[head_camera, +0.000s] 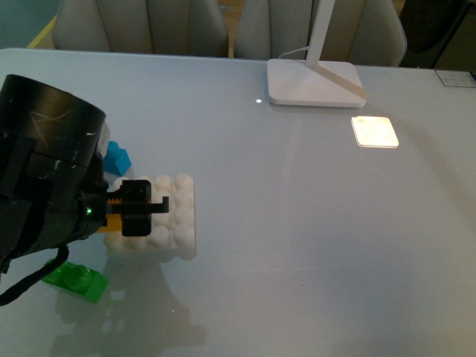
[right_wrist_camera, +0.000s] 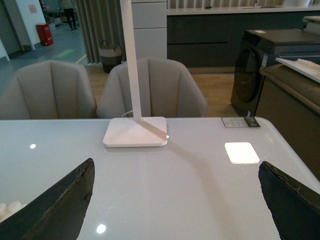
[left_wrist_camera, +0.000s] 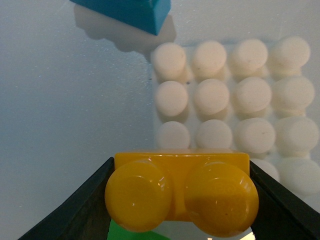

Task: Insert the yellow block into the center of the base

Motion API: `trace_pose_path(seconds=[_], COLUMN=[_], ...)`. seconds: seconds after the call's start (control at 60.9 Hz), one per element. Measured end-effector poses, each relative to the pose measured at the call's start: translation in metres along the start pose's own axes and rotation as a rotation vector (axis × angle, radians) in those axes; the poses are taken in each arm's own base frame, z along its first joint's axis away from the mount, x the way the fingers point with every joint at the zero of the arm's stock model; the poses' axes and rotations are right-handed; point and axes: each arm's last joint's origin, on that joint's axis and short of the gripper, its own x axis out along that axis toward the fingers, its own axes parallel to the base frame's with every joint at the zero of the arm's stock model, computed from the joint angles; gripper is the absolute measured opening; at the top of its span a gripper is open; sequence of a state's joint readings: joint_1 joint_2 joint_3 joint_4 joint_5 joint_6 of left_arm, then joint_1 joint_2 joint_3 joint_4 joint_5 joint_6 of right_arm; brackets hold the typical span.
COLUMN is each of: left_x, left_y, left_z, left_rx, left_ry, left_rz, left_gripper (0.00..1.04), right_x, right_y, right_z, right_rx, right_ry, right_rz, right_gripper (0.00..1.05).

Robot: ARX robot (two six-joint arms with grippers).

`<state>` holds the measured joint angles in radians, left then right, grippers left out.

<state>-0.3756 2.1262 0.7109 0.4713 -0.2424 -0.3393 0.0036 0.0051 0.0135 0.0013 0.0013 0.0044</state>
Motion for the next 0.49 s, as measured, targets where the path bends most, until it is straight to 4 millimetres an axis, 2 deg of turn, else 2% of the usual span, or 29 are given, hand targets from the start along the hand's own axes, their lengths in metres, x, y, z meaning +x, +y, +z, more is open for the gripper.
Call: trace_pose_path(seconds=[0.295, 0.492], left_x=[0.003, 0.009], left_y=[-0.031, -0.040], left_z=[-0.003, -0.002], left_rx=[-0.013, 0.006], left_ry=[-0.007, -0.023], left_rz=[-0.038, -0.029], left_gripper=[0.63, 0.63], right_x=[0.000, 0.000], right_y=[0.000, 0.000], right_z=[0.000, 0.000], right_rx=[0.000, 0.000], right_ry=[0.000, 0.000], right_rz=[0.000, 0.000], right_gripper=[0.96, 0.96])
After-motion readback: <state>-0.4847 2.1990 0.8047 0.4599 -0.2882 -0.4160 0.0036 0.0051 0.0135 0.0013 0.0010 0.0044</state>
